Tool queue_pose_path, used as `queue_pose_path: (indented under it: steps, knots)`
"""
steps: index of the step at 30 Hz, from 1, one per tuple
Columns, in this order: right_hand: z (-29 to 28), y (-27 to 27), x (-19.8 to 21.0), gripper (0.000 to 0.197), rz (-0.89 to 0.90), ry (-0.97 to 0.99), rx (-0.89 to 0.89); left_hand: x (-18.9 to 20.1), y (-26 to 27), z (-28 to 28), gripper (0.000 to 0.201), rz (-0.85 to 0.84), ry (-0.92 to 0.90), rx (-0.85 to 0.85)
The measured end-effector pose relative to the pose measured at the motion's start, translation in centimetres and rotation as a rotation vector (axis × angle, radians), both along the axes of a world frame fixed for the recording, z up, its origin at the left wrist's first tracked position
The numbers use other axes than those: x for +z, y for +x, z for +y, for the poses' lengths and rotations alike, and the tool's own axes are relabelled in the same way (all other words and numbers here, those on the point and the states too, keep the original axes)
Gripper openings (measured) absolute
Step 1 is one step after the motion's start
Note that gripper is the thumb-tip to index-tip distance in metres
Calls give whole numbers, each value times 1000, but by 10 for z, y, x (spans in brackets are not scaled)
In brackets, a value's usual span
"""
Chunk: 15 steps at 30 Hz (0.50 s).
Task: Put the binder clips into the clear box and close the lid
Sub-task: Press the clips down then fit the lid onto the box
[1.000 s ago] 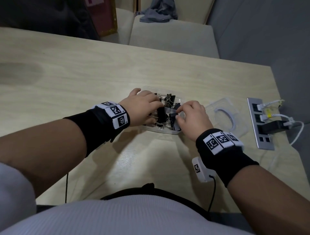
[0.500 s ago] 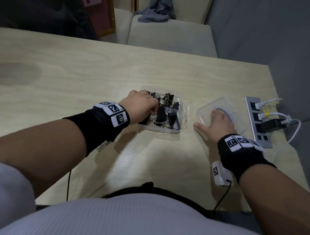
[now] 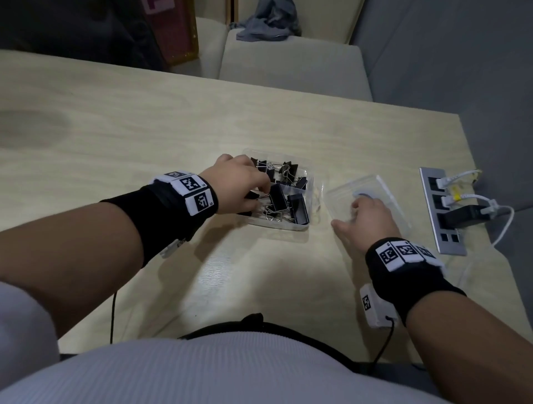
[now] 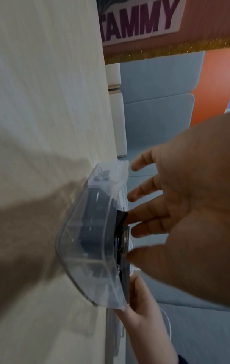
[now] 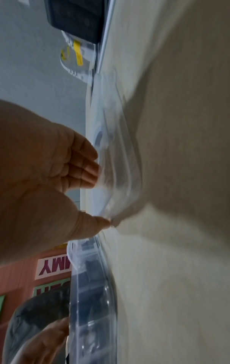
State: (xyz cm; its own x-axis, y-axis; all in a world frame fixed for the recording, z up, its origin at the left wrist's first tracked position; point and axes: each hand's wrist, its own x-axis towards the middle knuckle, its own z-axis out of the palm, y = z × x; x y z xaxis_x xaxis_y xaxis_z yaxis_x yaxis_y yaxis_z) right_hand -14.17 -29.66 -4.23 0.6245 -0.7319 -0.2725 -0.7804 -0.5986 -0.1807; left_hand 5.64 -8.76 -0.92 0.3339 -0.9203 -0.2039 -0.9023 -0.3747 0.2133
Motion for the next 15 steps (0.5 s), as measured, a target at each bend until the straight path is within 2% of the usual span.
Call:
queue_pose_path:
  steps: [2,4,6,9,11,13,15]
  knots:
    - [0,-2,0,64,-20,-38,81,-4,-2,-2,30,-11,-10,-13]
    - [0,-3,0,74,-39,-126,93,-8,-5,-3,29,-14,-13,-19]
    - [-3,-2,0,92,-27,-154,-21,-8,-6,-4,31,-32,-5,-18]
    - [-16,-4,-5,127,124,-18,-201,-9,-6,-5,34,-59,5,-23]
    - [-24,-5,-8,142,216,58,-210,-9,-6,-5,36,-54,10,-23]
    - [-25,-4,-6,144,276,87,-186,-8,-6,-6,37,-39,7,-18]
    - [-24,-3,-5,137,276,87,-181,-8,-6,-7,38,-36,-4,-17]
